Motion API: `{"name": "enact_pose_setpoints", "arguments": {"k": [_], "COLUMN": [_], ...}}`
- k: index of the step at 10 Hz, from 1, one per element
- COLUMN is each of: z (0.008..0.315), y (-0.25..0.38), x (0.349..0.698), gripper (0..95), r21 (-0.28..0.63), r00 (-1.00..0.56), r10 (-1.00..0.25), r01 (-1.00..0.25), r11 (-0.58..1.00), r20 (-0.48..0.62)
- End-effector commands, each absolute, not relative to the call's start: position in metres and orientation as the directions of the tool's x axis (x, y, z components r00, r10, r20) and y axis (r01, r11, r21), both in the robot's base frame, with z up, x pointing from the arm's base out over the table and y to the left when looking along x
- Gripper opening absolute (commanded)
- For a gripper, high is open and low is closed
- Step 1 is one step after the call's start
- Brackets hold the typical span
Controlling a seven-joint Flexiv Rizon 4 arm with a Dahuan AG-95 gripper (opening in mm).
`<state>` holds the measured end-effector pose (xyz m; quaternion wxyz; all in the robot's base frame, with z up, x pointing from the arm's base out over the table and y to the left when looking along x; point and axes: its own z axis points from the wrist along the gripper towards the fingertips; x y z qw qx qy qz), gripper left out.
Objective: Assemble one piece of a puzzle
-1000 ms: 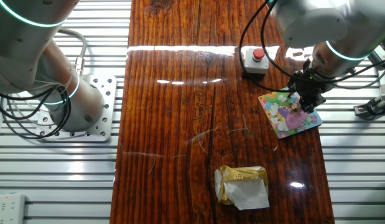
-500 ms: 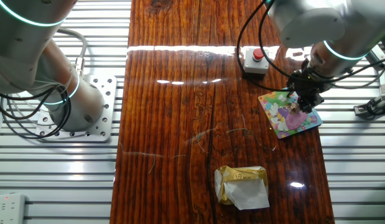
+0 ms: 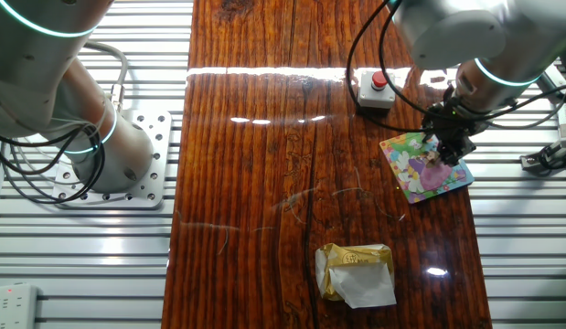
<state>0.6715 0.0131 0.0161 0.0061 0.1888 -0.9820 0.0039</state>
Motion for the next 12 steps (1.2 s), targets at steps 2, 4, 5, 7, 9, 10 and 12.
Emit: {"name": "enact_pose_setpoints", "arguments": {"k": [2,4,5,7,9,10,12], "z": [0.0157,0.0156,0.0153,0.0140,0.0129,0.0129,0.0128], "y": [0.0128,0.0128,0.0127,0.0124,0.0122,0.0122,0.0122], "x": [0.6720,0.6720,0.6721,0.6724,0.6726,0.6726,0.6726], "gripper": [0.0,0.0,0.0,0.0,0.0,0.0,0.0], "r21": [-0.007,-0.009,-0.010,-0.013,-0.015,-0.015,-0.015], "r00": [-0.932,-0.933,-0.935,-0.936,-0.937,-0.936,-0.936], "r10": [-0.363,-0.360,-0.356,-0.352,-0.350,-0.351,-0.351], "r01": [-0.363,-0.360,-0.356,-0.353,-0.350,-0.351,-0.351], "r11": [0.932,0.933,0.935,0.936,0.937,0.936,0.936], "r20": [0.013,0.013,0.011,0.010,0.009,0.009,0.009]}}
